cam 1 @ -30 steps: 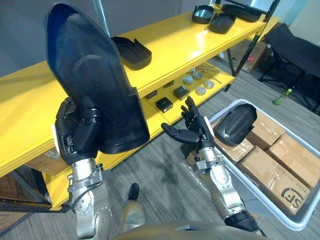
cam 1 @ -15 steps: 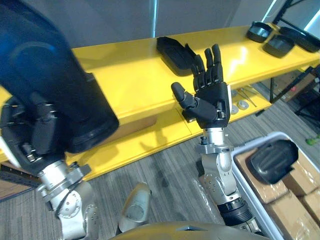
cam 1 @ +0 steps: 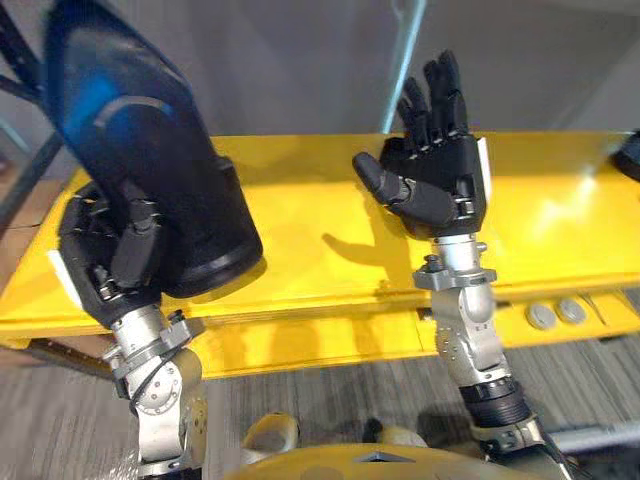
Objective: Walk over and take three plastic housings, then place them on the shelf
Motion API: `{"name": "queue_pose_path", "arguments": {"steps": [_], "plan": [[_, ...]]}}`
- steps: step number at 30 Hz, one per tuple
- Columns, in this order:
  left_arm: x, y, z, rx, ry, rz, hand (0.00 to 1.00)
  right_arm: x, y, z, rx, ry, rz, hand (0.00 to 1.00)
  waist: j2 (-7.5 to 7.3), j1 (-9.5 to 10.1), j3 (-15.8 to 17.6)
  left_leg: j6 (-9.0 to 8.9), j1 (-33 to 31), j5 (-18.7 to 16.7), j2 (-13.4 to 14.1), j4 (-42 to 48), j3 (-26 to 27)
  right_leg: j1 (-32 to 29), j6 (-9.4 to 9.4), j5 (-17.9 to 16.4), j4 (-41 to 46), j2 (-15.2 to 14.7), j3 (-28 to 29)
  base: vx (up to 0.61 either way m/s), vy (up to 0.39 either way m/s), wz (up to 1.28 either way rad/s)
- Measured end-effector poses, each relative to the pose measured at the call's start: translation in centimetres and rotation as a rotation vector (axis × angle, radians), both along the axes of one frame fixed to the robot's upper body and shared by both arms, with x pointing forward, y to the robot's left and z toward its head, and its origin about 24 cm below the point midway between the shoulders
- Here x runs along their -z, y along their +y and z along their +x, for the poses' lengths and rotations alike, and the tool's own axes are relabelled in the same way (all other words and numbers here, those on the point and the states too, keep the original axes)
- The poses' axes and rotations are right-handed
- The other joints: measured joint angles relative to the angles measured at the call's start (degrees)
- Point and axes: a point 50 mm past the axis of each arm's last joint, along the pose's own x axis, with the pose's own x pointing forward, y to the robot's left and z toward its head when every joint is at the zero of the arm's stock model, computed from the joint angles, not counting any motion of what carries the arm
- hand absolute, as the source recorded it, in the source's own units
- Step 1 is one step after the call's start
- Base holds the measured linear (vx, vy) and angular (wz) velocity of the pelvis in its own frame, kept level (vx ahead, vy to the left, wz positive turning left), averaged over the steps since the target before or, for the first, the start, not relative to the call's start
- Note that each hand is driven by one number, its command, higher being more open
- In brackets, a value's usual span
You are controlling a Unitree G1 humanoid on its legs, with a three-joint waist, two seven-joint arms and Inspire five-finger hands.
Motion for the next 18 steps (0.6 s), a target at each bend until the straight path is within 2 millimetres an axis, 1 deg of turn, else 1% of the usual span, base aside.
{"name": "queue_pose_path", "arguments": {"steps": [1,2,3,4,5,7,8,9,11,12,13,15,16,17,18], "plan": [[-0.1,-0.3,0.3,0.026,-0.004,0.009,0.00,-0.2,-0.8,-0.2,0.030,-0.010,-0.001,1.00,0.22,-0.53,-0.05,0.11,-0.33,0.49,2.19,-0.93,3.61,0.36,-0.28,0.15,-0.55,-0.13,-1.51,0.18,-0.193,1.23],[-0.3,-0.8,0.9,0.078,-0.018,0.027,0.00,-0.5,-2.4,-0.4,0.100,-0.024,0.008,1.00,0.68,-2.07,-0.24,-0.15,-0.47,2.73,5.64,-3.43,10.52,0.67,-0.45,0.26,-1.20,-1.01,-4.34,0.15,-0.100,1.25],[-0.4,-1.6,1.8,0.133,-0.029,0.036,0.00,-0.8,-4.2,-0.6,0.179,-0.035,0.017,1.00,1.72,-3.21,-0.72,-0.07,0.75,9.23,7.26,-7.23,15.33,0.69,-0.45,0.25,-1.04,-1.64,-6.36,0.17,-0.043,1.10],[-0.5,-2.0,2.2,0.159,-0.031,0.037,0.00,-0.8,-5.0,-0.8,0.214,-0.036,0.025,1.00,2.33,-3.58,-1.09,-2.68,1.80,11.71,7.47,-9.68,16.25,0.70,-0.43,0.23,-1.05,-1.84,-6.98,0.10,0.039,0.63],[-0.8,-2.6,2.7,0.201,-0.036,0.051,0.00,-0.6,-6.1,-1.2,0.268,-0.029,0.046,1.00,2.53,-4.04,-1.19,-3.95,4.13,12.76,6.38,-13.58,16.97,1.10,-0.39,0.26,-1.11,-2.49,-7.00,0.12,0.084,0.12],[-0.9,-2.8,2.9,0.243,-0.019,0.087,0.00,0.1,-6.9,-1.8,0.308,-0.001,0.055,1.00,2.52,-4.66,-1.19,-4.06,7.34,12.83,5.40,-15.75,17.81,2.97,0.06,0.55,-1.76,-3.13,-6.64,0.12,0.123,-0.13],[-0.7,-2.7,3.1,0.266,0.011,0.113,0.00,0.5,-7.0,-2.4,0.315,0.012,0.046,1.00,2.43,-5.43,-1.22,-3.99,9.08,12.79,4.60,-16.19,18.44,4.83,0.76,0.97,-2.94,-3.69,-6.41,0.10,0.123,-0.22],[-0.7,-2.6,3.2,0.286,0.036,0.136,0.00,0.4,-6.9,-3.0,0.311,0.001,0.035,1.00,2.54,-5.91,-1.31,-3.83,10.41,12.70,3.81,-17.01,19.11,5.90,1.43,1.38,-4.19,-3.87,-5.80,0.06,0.093,-0.22],[-0.6,-2.6,3.4,0.333,0.068,0.157,0.00,-0.3,-6.8,-4.0,0.291,-0.034,0.023,1.00,2.63,-6.34,-1.38,-3.50,11.00,12.50,3.28,-18.00,19.96,6.11,2.56,2.15,-5.84,-4.33,-4.93,0.02,0.072,-0.19],[-0.4,-2.7,3.6,0.363,0.097,0.164,0.00,-0.4,-6.7,-4.4,0.266,-0.039,0.008,1.00,2.53,-6.93,-1.41,-3.47,11.13,12.48,2.81,-18.26,20.10,6.28,2.98,2.45,-6.36,-4.63,-4.80,0.00,0.079,-0.11],[0.1,-2.8,3.9,0.398,0.150,0.168,0.00,-0.4,-6.5,-4.6,0.222,-0.029,-0.013,1.00,2.53,-7.47,-1.41,-3.46,11.72,12.48,2.55,-18.85,20.29,6.75,3.13,2.88,-6.94,-4.79,-4.77,-0.01,0.059,-0.15],[0.9,-2.7,4.2,0.433,0.228,0.180,0.00,0.2,-6.3,-4.6,0.180,0.009,-0.051,1.00,2.39,-7.63,-1.48,-3.41,12.70,12.45,2.41,-19.21,21.44,7.04,3.28,3.23,-7.31,-4.79,-3.86,-0.03,0.037,-0.21],[1.9,-2.8,5.1,0.467,0.303,0.181,0.00,0.9,-6.1,-4.7,0.148,0.057,-0.077,1.00,2.33,-7.78,-1.52,-3.36,13.38,12.44,2.17,-19.59,21.58,7.72,3.53,3.43,-7.79,-4.85,-3.73,-0.05,0.025,-0.11],[2.4,-2.7,5.5,0.474,0.335,0.175,0.00,1.2,-6.1,-4.7,0.139,0.076,-0.084,1.00,2.32,-7.85,-1.52,-3.26,13.54,12.51,1.88,-19.73,21.63,7.88,3.58,3.57,-8.04,-4.86,-3.69,-0.06,0.019,-0.11],[3.5,-2.5,6.2,0.475,0.398,0.153,0.00,1.6,-5.9,-4.7,0.120,0.109,-0.092,1.00,2.32,-8.19,-1.52,-3.16,13.58,12.59,1.82,-19.75,22.03,7.88,3.60,3.89,-8.50,-4.84,-3.44,-0.08,0.011,-0.14]]}}
